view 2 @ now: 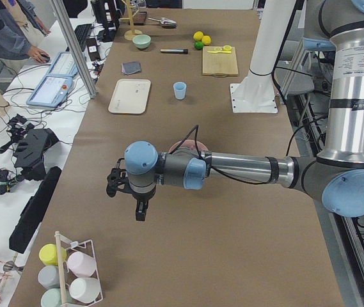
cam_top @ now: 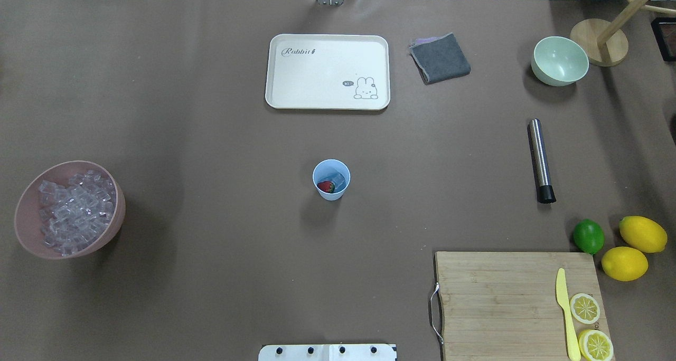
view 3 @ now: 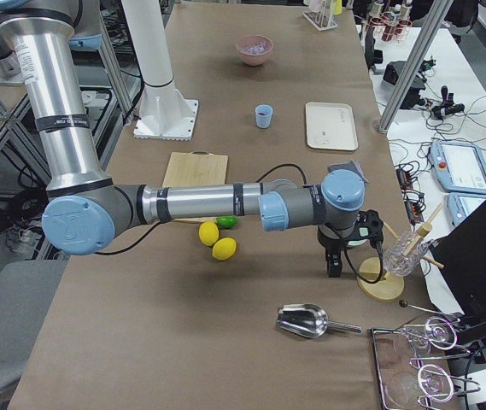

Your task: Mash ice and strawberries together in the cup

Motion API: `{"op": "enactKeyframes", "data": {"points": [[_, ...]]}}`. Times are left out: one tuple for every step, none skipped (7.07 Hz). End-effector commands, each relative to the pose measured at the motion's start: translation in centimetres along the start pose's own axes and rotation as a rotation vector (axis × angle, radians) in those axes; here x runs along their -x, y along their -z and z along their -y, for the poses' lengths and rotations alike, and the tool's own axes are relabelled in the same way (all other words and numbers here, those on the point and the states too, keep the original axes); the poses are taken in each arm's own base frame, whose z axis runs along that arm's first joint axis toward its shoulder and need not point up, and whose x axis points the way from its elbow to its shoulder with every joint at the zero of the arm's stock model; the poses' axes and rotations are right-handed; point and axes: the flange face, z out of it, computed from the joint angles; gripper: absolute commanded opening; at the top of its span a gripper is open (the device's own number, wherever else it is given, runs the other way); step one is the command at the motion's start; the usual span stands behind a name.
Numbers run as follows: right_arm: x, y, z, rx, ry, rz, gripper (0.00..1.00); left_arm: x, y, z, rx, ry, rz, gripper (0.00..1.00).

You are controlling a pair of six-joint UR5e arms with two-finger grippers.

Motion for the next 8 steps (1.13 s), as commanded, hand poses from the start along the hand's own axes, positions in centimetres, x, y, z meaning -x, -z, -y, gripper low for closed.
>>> {"op": "enactKeyframes", "data": {"points": [[-4.8,0.7,-2.4,0.000,-0.016,-0.015,1.00,-0.1,-0.1,0.1,0.000,-0.009,0.002,0.97],[-5.7,1.2,-2.6,0.003,-0.021,-0.021,1.00,-0.1,-0.2,0.0,-0.001,-0.015,0.002,0.97],[-6.7,1.9,-3.1,0.003,0.002,-0.017,1.00,0.1,-0.4,-0.2,0.003,-0.014,0.001,0.97],[-7.4,2.7,-3.5,-0.002,0.005,-0.020,1.00,0.2,-0.5,-0.3,0.004,-0.012,0.001,0.97],[-7.7,2.6,-3.9,0.003,0.000,-0.022,1.00,0.2,-0.4,-0.3,0.003,-0.014,0.001,0.97],[-8.0,2.3,-4.4,0.008,-0.005,-0.021,1.00,0.2,-0.5,0.0,0.003,-0.015,-0.001,0.97],[-8.1,2.1,-4.6,0.012,-0.011,-0.021,1.00,0.0,-0.3,0.1,0.001,-0.005,-0.004,0.97],[-8.4,1.9,-4.7,0.018,-0.019,-0.021,1.00,0.3,-0.7,0.8,0.011,0.007,0.001,0.97]]}}
